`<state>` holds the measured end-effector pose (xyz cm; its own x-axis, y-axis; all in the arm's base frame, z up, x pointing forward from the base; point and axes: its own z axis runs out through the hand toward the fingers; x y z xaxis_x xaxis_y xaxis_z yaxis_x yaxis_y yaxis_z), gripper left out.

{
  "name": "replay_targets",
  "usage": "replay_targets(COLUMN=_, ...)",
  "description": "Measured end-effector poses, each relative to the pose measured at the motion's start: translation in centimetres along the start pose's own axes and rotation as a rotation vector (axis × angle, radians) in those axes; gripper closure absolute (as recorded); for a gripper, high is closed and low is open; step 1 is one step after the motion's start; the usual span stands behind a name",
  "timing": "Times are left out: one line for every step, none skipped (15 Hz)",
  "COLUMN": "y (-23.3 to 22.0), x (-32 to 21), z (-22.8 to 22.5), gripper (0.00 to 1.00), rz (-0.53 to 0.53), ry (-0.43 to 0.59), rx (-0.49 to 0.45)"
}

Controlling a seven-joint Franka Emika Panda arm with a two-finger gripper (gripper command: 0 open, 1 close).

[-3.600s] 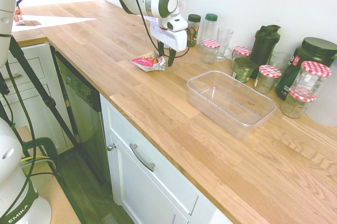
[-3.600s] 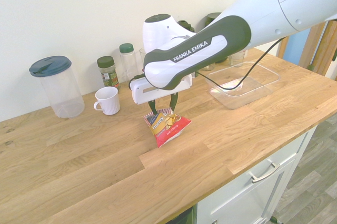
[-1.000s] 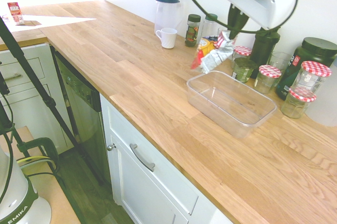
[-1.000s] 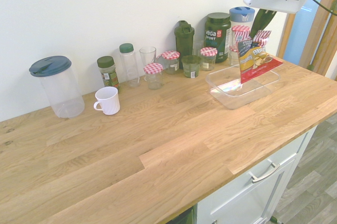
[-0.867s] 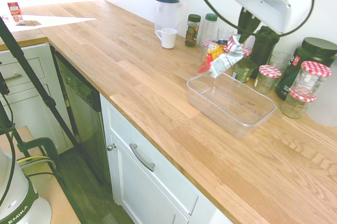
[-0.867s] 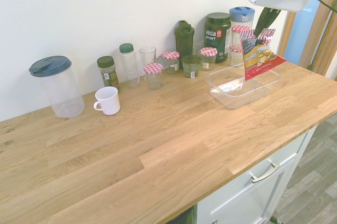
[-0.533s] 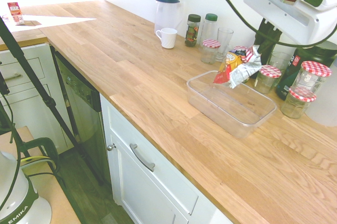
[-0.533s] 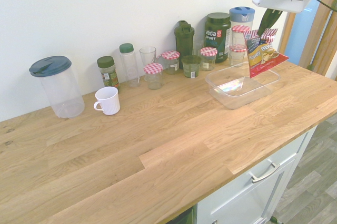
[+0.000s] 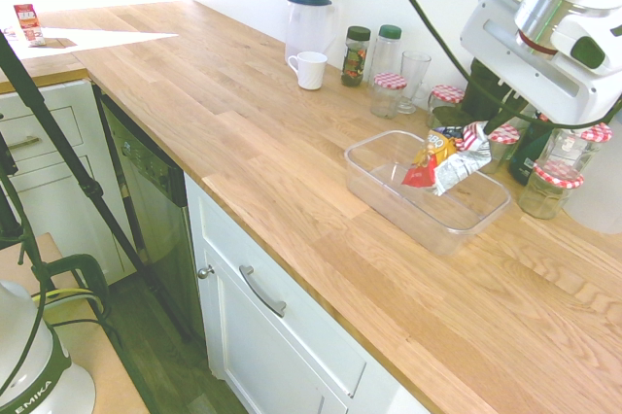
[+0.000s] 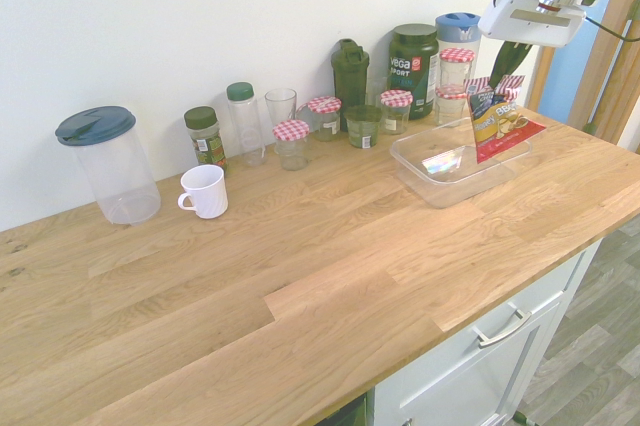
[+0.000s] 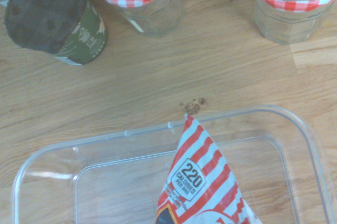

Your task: Put the chip bag into the container

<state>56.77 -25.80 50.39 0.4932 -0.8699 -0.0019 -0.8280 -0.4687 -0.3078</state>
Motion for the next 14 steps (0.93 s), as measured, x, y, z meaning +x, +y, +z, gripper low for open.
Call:
replay_targets(y=0.1, x=0.2, z=0.4, gripper=1.00, rz=0.000, ry=0.001, rx=-0.003)
replay_targets(y=0.1, x=0.3, z=0.8, gripper=1.00, rz=0.001, ry=0.003, rx=-0.005)
replay_targets(y=0.1, x=0.4, z=1.1, gripper=1.00, rz=0.002, ry=0.004, rx=-0.006)
replay_targets(y=0.1, x=0.5, z=1.3, gripper=1.00, rz=0.002, ry=0.004, rx=-0.008)
replay_targets(y=0.1, x=0.6, z=1.5, gripper=1.00, rz=0.003, ry=0.005, rx=-0.009)
replay_targets(y=0.1, x=0.7, z=1.8, gripper=1.00, rz=0.004, ry=0.006, rx=-0.011)
replay_targets(y=0.1, x=0.8, z=2.1, gripper=1.00, rz=0.005, ry=0.008, rx=-0.012)
replay_targets(y=0.2, x=0.9, z=2.3, gripper=1.00, rz=0.006, ry=0.007, rx=-0.015)
replay_targets(y=0.2, x=0.9, z=2.5, gripper=1.00, rz=0.006, ry=0.007, rx=-0.016)
replay_targets(y=0.2, x=1.0, z=2.7, gripper=0.00, rz=0.006, ry=0.007, rx=-0.018)
replay_targets(y=0.2, x=1.1, z=2.8, gripper=0.00, rz=0.006, ry=0.009, rx=-0.024)
replay_targets(y=0.3, x=1.2, z=3.1, gripper=0.00, rz=0.005, ry=0.012, rx=-0.030)
replay_targets(y=0.3, x=1.3, z=3.3, gripper=0.00, rz=0.005, ry=0.017, rx=-0.033)
replay_targets(y=0.3, x=1.4, z=3.5, gripper=0.00, rz=0.005, ry=0.020, rx=-0.034)
